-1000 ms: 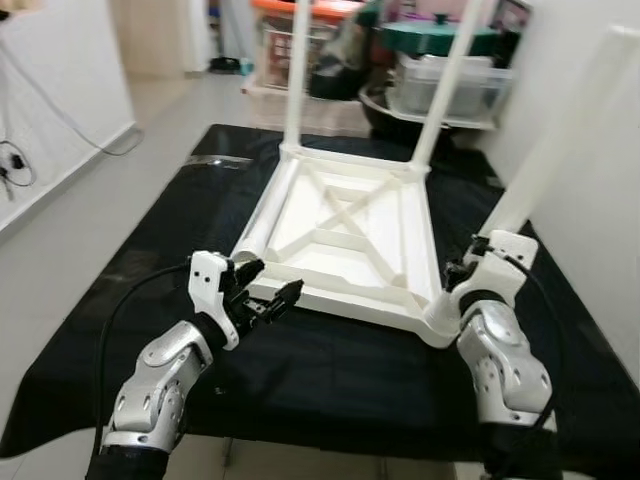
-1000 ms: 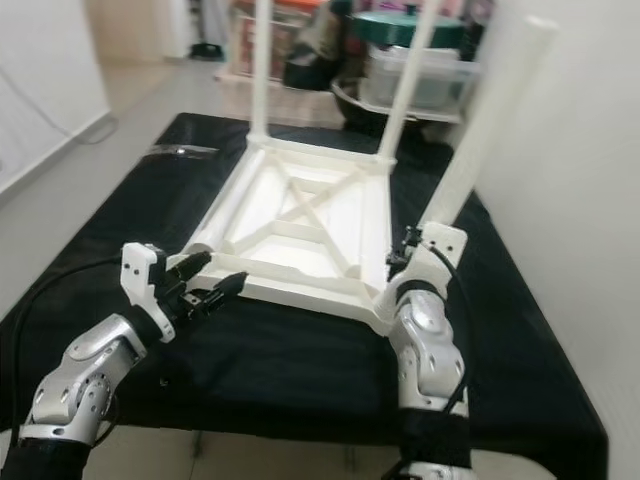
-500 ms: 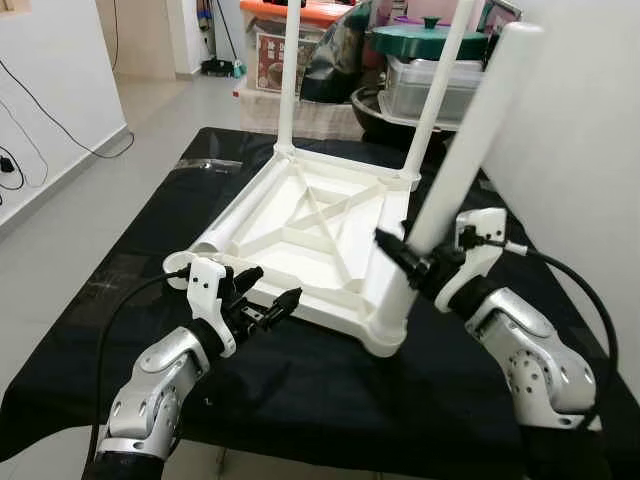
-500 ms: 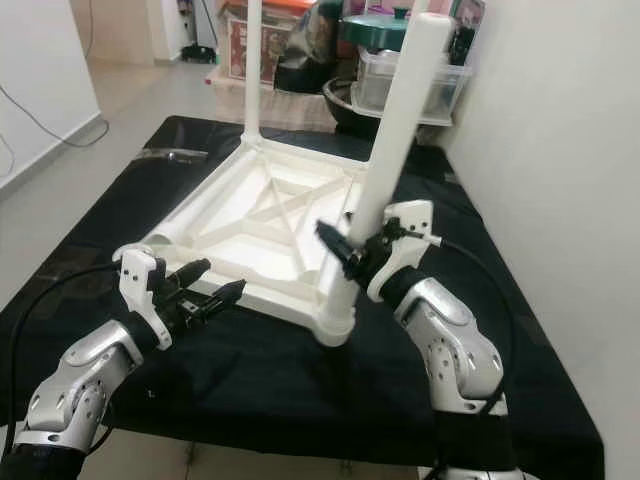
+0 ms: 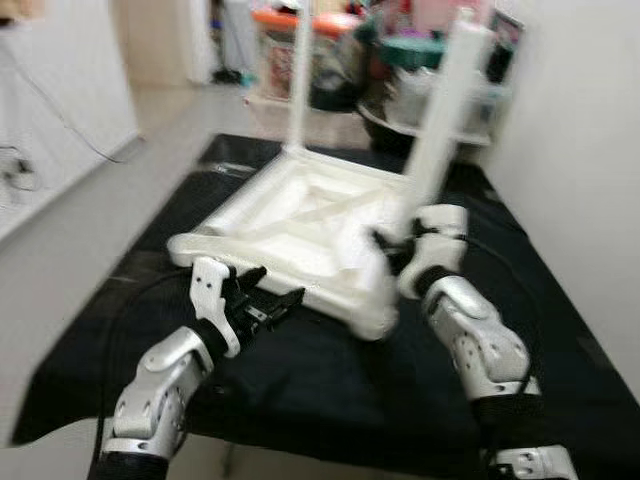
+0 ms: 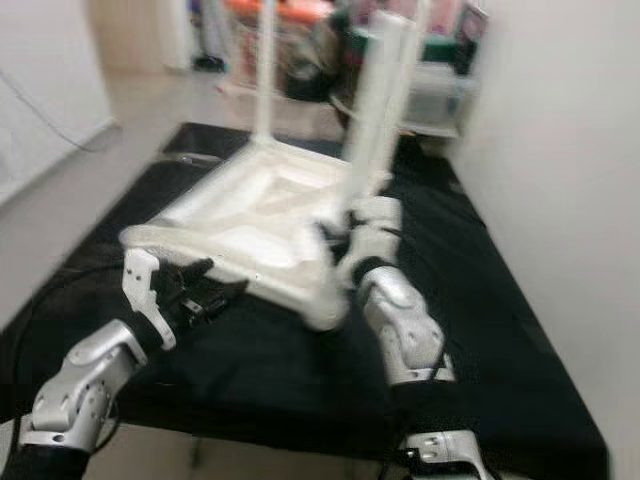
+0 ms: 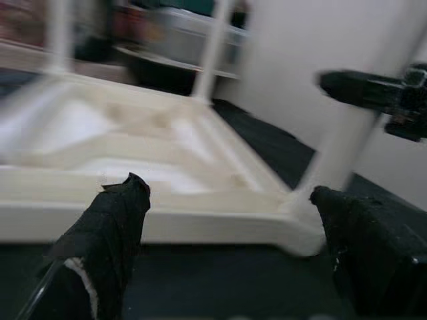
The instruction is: Building children table
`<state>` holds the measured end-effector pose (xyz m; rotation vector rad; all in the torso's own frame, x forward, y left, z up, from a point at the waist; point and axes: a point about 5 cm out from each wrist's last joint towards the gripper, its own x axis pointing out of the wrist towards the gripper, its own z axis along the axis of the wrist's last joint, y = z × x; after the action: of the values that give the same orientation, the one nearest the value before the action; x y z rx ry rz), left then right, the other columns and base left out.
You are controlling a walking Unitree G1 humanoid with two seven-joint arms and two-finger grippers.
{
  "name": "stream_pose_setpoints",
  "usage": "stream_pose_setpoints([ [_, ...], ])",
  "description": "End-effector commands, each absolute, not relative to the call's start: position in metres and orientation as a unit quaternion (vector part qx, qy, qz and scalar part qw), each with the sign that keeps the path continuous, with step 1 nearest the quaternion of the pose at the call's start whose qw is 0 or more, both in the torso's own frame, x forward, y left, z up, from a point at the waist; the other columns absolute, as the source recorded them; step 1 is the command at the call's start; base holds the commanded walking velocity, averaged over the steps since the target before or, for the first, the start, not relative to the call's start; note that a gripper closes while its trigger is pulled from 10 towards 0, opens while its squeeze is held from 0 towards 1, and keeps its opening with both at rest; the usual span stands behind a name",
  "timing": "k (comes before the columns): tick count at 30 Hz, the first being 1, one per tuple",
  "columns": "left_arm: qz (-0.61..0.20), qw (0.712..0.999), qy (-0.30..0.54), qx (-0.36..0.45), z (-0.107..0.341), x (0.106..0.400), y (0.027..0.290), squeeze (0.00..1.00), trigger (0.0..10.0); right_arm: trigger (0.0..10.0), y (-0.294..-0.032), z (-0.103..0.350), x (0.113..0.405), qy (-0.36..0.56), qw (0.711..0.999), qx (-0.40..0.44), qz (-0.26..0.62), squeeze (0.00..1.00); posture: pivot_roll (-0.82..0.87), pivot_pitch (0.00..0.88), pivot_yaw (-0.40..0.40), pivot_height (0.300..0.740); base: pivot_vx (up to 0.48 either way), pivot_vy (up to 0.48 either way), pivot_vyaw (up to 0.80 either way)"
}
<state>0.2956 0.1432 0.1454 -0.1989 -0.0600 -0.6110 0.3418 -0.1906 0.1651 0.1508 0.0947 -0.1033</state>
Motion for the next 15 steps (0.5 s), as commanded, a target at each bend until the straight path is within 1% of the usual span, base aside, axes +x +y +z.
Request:
stream_pose_setpoints([
  [1,-0.306,0.946,-0.029,-0.1,0.146,0.296,0.141,0.0,10.0,0.0,-0.232,0.118,0.318,0.138,0.963,0.09,-0.215,0.0,0.07,0.0,-0.135,0.74,0.0,0.0,0.0],
  [2,-0.307,0.946,-0.029,-0.101,0.146,0.296,0.141,0.0,10.0,0.0,-0.243,0.116,0.307,0.133,0.949,0.085,-0.274,0.0,0.06,0.0,-0.129,0.74,0.0,0.0,0.0],
  [4,-0.309,0.945,-0.028,-0.101,0.146,0.296,0.141,0.0,10.0,0.0,-0.237,0.117,0.296,0.136,0.947,0.091,-0.276,0.0,0.05,0.0,-0.12,0.74,0.0,0.0,0.0],
  [5,-0.309,0.945,-0.028,-0.101,0.146,0.296,0.141,0.0,10.0,0.0,-0.237,0.117,0.296,0.136,0.947,0.091,-0.276,0.0,0.05,0.0,-0.12,0.74,0.0,0.0,0.0],
  [6,-0.31,0.945,-0.028,-0.101,0.146,0.296,0.141,0.0,10.0,10.0,-0.224,0.119,0.298,0.133,0.958,0.102,-0.234,0.0,0.05,0.0,-0.118,0.74,0.0,0.0,0.0],
  [7,-0.31,0.945,-0.028,-0.101,0.146,0.296,0.141,0.0,10.0,10.0,-0.224,0.119,0.298,0.133,0.958,0.102,-0.234,0.0,0.05,0.0,-0.118,0.74,0.0,0.0,0.0],
  [8,-0.311,0.945,-0.027,-0.101,0.146,0.296,0.141,0.0,10.0,10.0,-0.212,0.124,0.301,0.112,0.968,0.12,-0.19,0.0,0.05,0.0,-0.117,0.74,0.0,0.0,0.0],
  [9,-0.311,0.945,-0.027,-0.101,0.146,0.296,0.141,0.0,10.0,10.0,-0.212,0.124,0.301,0.112,0.968,0.12,-0.19,0.0,0.05,0.0,-0.117,0.74,0.0,0.0,0.0],
  [10,-0.312,0.944,-0.027,-0.101,0.146,0.296,0.141,0.0,10.0,10.0,-0.205,0.133,0.303,0.078,0.975,0.124,-0.169,0.0,0.05,0.0,-0.117,0.74,0.0,0.0,0.0],
  [11,-0.312,0.944,-0.027,-0.101,0.146,0.296,0.141,0.0,10.0,10.0,-0.205,0.133,0.303,0.078,0.975,0.124,-0.169,0.0,0.05,0.0,-0.117,0.74,0.0,0.0,0.0],
  [12,-0.312,0.944,-0.026,-0.101,0.146,0.297,0.141,0.0,10.0,10.0,-0.196,0.147,0.306,0.028,0.981,0.138,-0.134,1.0,0.05,0.0,-0.116,0.74,0.0,0.0,0.0],
  [13,-0.312,0.944,-0.026,-0.101,0.146,0.297,0.141,0.0,10.0,10.0,-0.196,0.147,0.306,0.028,0.981,0.138,-0.134,1.0,0.05,0.0,-0.116,0.74,0.0,0.0,0.0],
  [14,-0.313,0.944,-0.025,-0.1,0.145,0.297,0.141,0.0,10.0,10.0,-0.189,0.164,0.311,-0.017,0.985,0.144,-0.098,1.0,0.05,0.0,-0.116,0.74,0.0,0.0,0.0],
  [15,-0.313,0.944,-0.025,-0.1,0.145,0.297,0.141,0.0,10.0,10.0,-0.189,0.164,0.311,-0.017,0.985,0.144,-0.098,1.0,0.05,0.0,-0.116,0.74,0.0,0.0,0.0],
])
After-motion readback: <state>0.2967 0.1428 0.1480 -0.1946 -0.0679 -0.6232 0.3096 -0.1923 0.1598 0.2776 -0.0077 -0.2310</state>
